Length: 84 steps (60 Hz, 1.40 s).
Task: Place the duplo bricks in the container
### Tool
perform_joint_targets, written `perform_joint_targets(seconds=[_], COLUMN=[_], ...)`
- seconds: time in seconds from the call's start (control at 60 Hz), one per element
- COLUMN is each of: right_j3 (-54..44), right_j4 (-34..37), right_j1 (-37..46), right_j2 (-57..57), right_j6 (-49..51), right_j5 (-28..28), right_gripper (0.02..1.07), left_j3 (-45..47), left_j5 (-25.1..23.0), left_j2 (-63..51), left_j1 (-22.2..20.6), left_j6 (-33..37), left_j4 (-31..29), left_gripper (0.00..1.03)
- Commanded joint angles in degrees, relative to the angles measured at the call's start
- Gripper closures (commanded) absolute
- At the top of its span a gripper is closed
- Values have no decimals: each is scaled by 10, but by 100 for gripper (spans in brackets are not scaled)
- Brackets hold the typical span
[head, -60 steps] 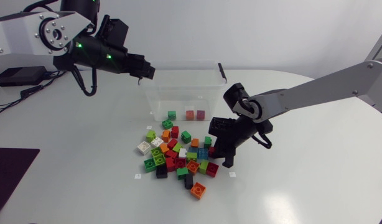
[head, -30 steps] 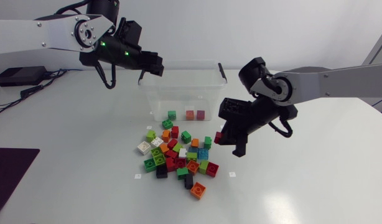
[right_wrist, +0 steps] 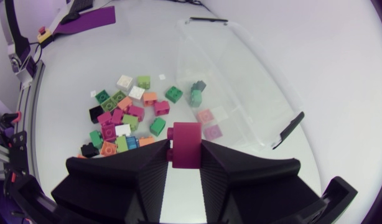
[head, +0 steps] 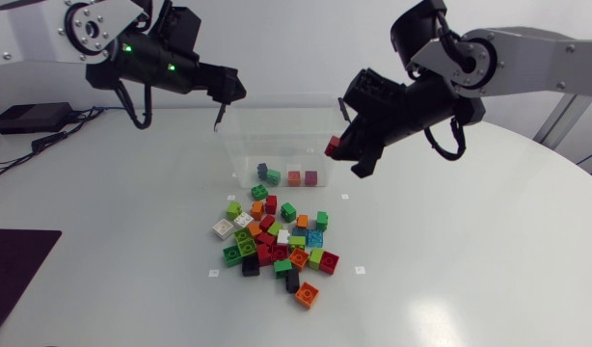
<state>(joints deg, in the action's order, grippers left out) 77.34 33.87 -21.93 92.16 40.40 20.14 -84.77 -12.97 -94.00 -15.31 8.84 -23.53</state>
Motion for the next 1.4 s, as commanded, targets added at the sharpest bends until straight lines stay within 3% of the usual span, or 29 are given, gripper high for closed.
perform_joint_targets(seconds=[0.0, 0.183, 0.433, 0.683, 1.067, 1.117, 1.2, 1.25, 1.383], right_j3=[30, 76, 145, 181, 205, 208, 214, 215, 204], right_j4=[-10, -42, -68, -79, -141, -145, -154, -156, -169], right_j1=[4, 8, 8, 5, 8, 7, 2, 0, -1], right_j2=[12, 50, 117, 156, 200, 207, 217, 217, 201], right_j6=[-38, -82, -142, -174, -219, -221, -228, -234, -241], right_j5=[5, 1, -11, -32, -67, -72, -83, -92, -97], right_gripper=[84, 83, 83, 83, 82, 73, 31, 14, 8], left_j3=[56, 178, 282, 298, 294, 301, 308, 308, 305], left_j5=[5, 5, 5, 11, 53, 54, 54, 54, 48], left_j2=[33, 91, 70, 0, -47, -48, -52, -55, -72], left_j1=[12, 30, 36, 36, -2, -6, -7, -5, -4], left_j6=[49, 156, 227, 229, 201, 202, 204, 206, 210], left_j4=[-20, -47, -53, -54, -47, -31, 2, 14, 28], left_gripper=[6, 6, 8, 10, 10, 10, 10, 10, 10])
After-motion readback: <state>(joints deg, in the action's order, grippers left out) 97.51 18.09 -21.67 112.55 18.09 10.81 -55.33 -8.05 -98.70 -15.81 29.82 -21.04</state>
